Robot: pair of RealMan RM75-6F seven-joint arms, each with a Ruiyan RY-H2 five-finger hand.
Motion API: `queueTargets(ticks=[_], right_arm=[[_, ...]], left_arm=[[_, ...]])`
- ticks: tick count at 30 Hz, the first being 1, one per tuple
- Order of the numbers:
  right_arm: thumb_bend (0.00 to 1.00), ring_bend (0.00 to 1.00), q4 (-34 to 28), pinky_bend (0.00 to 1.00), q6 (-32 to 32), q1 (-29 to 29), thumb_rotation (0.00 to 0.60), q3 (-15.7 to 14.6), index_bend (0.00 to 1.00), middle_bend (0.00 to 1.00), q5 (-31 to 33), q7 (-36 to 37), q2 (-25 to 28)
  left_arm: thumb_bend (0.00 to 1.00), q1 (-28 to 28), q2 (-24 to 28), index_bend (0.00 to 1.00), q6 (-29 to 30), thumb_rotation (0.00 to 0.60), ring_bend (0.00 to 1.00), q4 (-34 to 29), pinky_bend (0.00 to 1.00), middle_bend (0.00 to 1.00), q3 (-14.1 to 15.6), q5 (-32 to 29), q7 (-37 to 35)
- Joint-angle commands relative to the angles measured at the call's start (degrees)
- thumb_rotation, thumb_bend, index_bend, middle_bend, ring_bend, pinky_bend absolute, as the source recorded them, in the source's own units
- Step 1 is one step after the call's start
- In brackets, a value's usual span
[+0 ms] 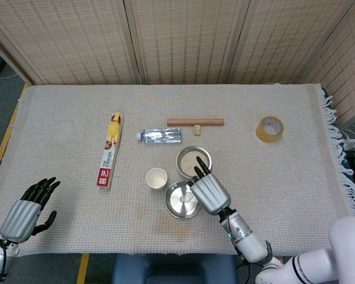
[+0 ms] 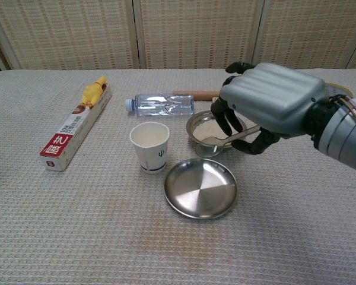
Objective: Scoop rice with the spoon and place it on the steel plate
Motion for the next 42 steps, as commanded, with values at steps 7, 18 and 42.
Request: queueTargets(ticks=[7,18,42], right_arm=[[0.35,0.19,13.24,0.02,-7.73,-2.31,0.600,1.39,0.82,0.56,-1.32,1.73,-10.38],[0.34,0.11,18.25,0.02,-10.19,-3.80,0.600,3.20,0.43,0.36,-2.95,0.06,-13.50],[0.17,0.00,6.90,0.00,28.07,-35.49,0.600,-8.15,0.00,0.00,-21.10,26.09,13.15]], left_arm=[[0.45,-0.09,0.46,0.00,0.18,0.600,0.00,0.47,0.14,0.00,0.06,0.18,-1.72],[0.45,-0.12,0.67,0.00,0.19,0.600,0.00,0.83,0.14,0.00,0.05,0.06,-2.67],[0.45,1.18,0.26,0.00,4.40,0.600,0.00,2.43,0.14,0.00,-1.64,-0.62,-4.54]])
